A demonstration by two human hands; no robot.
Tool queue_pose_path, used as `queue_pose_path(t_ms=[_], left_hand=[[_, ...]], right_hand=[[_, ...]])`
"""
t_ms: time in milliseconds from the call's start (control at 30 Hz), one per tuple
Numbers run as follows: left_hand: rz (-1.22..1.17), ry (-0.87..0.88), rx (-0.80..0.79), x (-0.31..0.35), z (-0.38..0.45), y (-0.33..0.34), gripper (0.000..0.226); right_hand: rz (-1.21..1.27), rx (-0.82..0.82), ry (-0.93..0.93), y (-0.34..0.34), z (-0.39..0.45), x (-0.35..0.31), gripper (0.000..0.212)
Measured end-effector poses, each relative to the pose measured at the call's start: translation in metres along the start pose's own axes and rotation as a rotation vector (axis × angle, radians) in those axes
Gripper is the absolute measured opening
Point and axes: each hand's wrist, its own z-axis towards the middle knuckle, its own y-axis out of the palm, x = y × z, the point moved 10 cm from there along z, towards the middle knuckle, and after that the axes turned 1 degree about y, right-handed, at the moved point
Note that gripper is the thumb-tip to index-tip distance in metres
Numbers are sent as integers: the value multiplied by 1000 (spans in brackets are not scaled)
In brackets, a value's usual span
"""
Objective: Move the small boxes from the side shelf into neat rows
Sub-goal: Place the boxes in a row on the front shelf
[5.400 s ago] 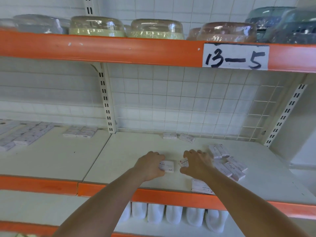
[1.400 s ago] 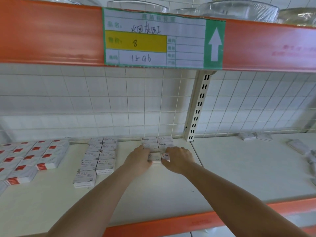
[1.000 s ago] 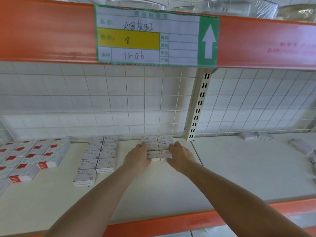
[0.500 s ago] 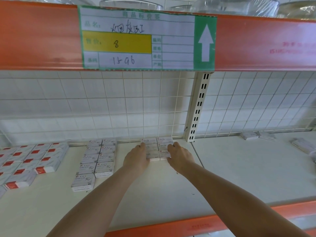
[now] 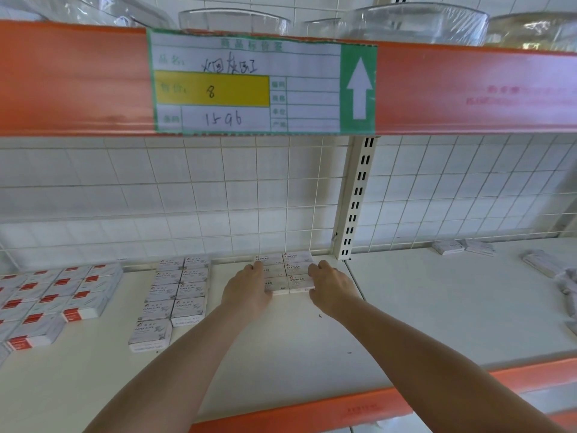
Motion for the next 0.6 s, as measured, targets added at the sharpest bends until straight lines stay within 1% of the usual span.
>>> queue_pose_path(t_ms=[100,333,400,600], left_hand=[[65,48,27,7,-1,-8,48],[135,185,80,46,-11,-22,43],[140,225,76,58,-15,-21,43],[145,323,33,88,-24,-13,33]], right_hand=[[11,17,18,-7,-9,9,36],[-4,70,89,-23,-38,32,32],[-27,77,98,-26,-47,37,32],[-32,100,146,-33,-69,53,33]])
